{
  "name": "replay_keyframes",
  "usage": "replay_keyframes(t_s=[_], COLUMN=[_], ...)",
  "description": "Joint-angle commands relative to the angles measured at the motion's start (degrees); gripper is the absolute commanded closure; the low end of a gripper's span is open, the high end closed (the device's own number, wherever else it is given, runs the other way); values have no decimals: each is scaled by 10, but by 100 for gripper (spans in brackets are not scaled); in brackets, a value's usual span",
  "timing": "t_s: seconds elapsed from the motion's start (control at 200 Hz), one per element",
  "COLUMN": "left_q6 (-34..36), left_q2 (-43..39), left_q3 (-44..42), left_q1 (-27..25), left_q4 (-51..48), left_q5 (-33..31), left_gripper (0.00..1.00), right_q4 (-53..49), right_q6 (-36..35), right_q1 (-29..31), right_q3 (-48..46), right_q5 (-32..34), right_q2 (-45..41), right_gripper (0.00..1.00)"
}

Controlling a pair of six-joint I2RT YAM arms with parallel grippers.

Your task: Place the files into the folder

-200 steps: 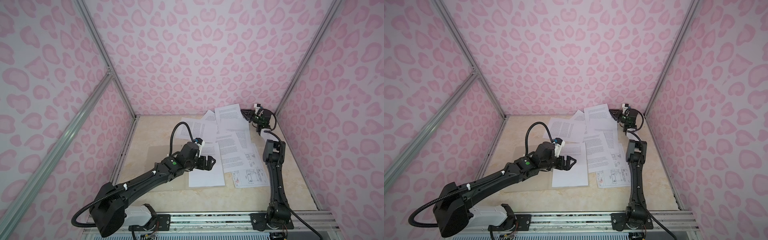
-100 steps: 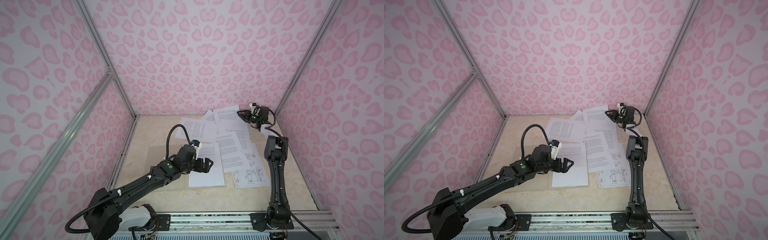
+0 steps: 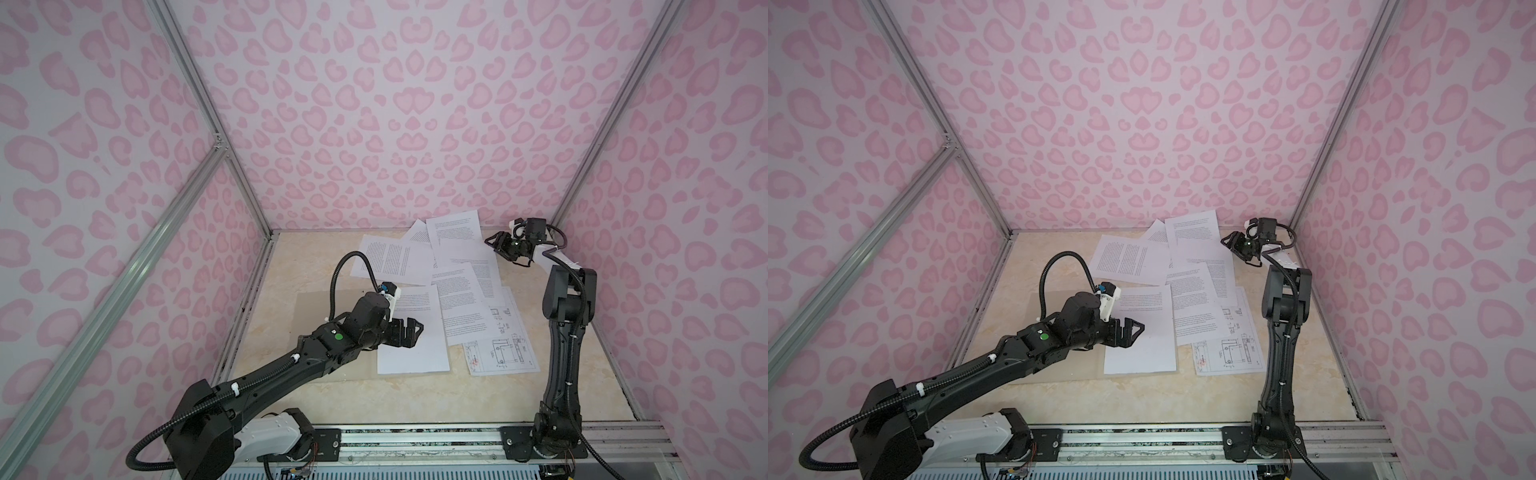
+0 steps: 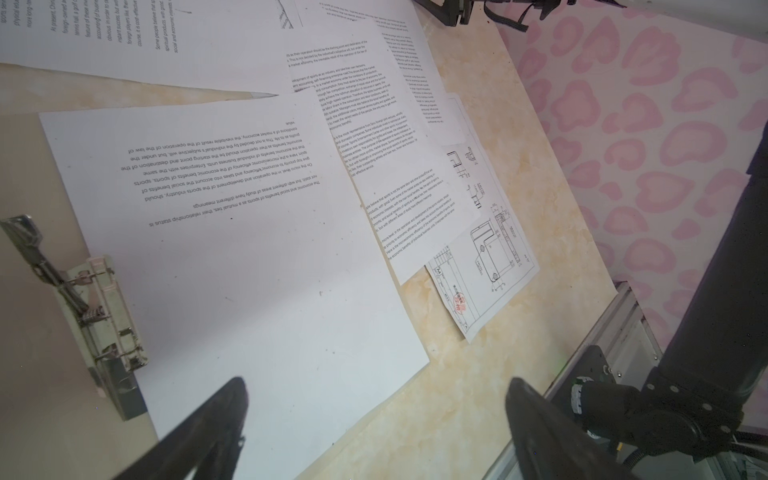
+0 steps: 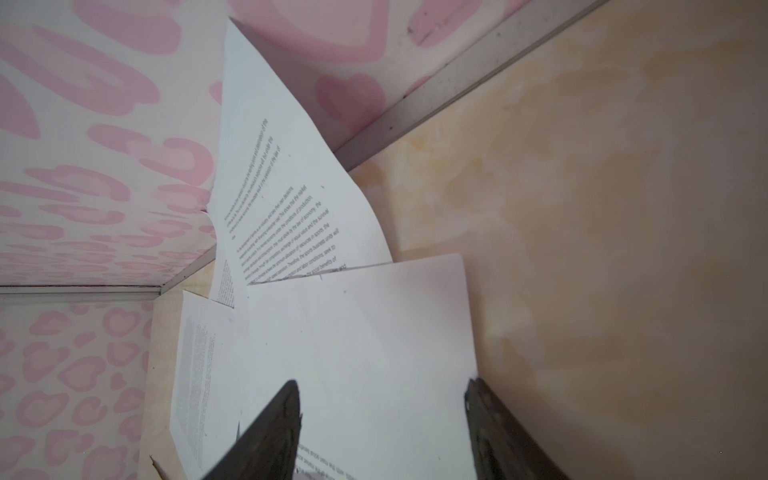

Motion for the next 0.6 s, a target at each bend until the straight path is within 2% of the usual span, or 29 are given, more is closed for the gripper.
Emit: replay_keyframes(t_s=[0.0, 0.195, 0.36, 0.505, 0.595], left_q6=[6, 4, 0, 3, 5], left_q2=[-1, -3, 1, 6, 13], left_q3=[-1, -4, -6, 1, 7], left_q1=[0, 0, 1, 1, 0], left_q4=[4, 2, 7, 7, 4], left_q5=[0, -5, -6, -4, -6], left_gripper=[2, 2, 2, 2, 2], right_q4=[-62, -133, -221, -278, -263], right_q6=[-31, -52, -64, -58, -41], right_q1=[-4, -6, -4, -2, 2], right_q3=[34, 127, 243, 238, 151], right_q5=[36, 66, 53, 65, 68], right_q2=[28, 76, 140, 130, 79], right_gripper=[34, 32, 33, 37, 38])
